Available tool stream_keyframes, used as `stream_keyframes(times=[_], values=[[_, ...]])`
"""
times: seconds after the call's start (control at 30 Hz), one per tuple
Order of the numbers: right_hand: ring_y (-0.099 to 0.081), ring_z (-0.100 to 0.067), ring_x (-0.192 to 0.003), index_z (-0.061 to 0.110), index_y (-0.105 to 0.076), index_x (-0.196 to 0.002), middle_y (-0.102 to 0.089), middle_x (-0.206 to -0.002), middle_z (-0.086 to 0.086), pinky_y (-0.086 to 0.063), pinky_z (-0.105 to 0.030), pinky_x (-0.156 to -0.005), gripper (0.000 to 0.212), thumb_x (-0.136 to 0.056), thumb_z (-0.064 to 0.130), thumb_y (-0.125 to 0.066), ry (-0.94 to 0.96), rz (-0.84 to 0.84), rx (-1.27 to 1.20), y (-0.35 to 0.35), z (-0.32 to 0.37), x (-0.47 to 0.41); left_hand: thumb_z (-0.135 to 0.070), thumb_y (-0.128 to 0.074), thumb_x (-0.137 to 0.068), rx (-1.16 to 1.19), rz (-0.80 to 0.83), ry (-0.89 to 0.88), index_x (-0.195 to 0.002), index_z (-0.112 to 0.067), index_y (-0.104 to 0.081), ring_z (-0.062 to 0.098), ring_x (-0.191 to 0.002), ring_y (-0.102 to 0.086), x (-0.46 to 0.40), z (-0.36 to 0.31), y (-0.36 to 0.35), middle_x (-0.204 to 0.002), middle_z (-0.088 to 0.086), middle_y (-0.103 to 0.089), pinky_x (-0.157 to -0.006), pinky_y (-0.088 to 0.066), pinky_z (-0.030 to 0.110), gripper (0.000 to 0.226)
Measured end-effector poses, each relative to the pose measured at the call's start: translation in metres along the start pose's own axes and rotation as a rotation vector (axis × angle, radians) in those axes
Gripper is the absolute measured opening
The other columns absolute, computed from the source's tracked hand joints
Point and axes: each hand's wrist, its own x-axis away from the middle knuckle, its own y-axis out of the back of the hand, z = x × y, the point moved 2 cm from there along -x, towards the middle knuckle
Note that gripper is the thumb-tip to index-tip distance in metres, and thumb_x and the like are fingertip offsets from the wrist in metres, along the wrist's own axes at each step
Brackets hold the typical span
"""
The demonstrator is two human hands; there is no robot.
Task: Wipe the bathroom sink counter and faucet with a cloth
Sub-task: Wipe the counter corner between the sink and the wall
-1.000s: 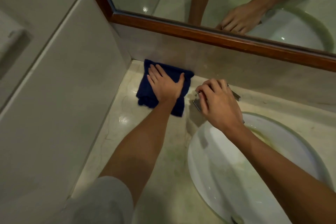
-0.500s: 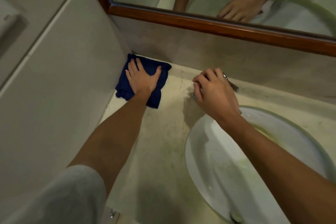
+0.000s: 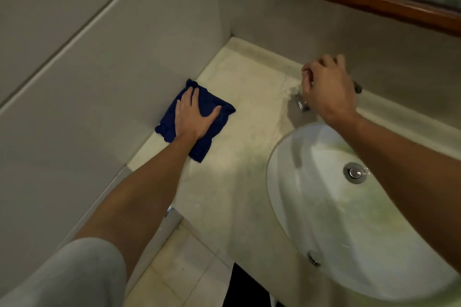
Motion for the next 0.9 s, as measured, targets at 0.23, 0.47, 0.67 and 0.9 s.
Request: stream_keyframes(times=[0.23, 0.47, 0.67, 0.9], values=[[-0.048, -0.041, -0.11, 0.006, -0.069, -0.113, -0.062, -0.113, -0.024, -0.042, -0.047, -0.096, 0.04, -0.102, 0.03, -0.038, 0.035, 0.041, 0.051, -0.008, -0.008, -0.008, -0.078, -0.043, -0.089, 0.01, -0.004, 0.047, -0.16, -0.015, -0.025, 0.019, -0.152, -0.023, 0.077, 0.065, 0.016, -0.167, 0.003, -0.024, -0.128, -0.01, 0.042, 0.097], [-0.05, -0.043, -0.108, 0.009, -0.071, -0.111, -0.063, -0.111, -0.024, -0.041, -0.049, -0.098, 0.043, -0.1, 0.032, -0.037, 0.056, 0.022, 0.051, -0.012, -0.01, -0.011, -0.082, -0.037, -0.088, -0.024, -0.003, 0.032, -0.16, -0.015, -0.025, 0.022, -0.152, -0.024, 0.105, 0.093, 0.02, -0.167, 0.004, -0.024, -0.127, -0.014, 0.046, 0.099], [-0.046, -0.045, -0.111, 0.004, -0.069, -0.115, -0.059, -0.114, -0.027, -0.043, -0.052, -0.094, 0.041, -0.104, 0.03, -0.039, 0.04, 0.031, 0.066, -0.008, -0.006, -0.009, -0.08, -0.034, -0.09, -0.059, 0.024, 0.099, -0.162, -0.012, -0.016, 0.024, -0.155, -0.014, 0.145, 0.051, 0.015, -0.17, 0.007, -0.014, -0.128, -0.007, 0.047, 0.101], [-0.045, -0.045, -0.113, -0.002, -0.067, -0.113, -0.058, -0.115, -0.028, -0.043, -0.053, -0.092, 0.042, -0.105, 0.029, -0.039, 0.022, 0.041, 0.068, -0.001, -0.002, -0.005, -0.085, -0.026, -0.089, -0.055, 0.067, 0.102, -0.163, -0.011, -0.01, 0.023, -0.157, -0.008, 0.235, -0.042, -0.014, -0.171, 0.007, -0.011, -0.128, -0.004, 0.044, 0.106]])
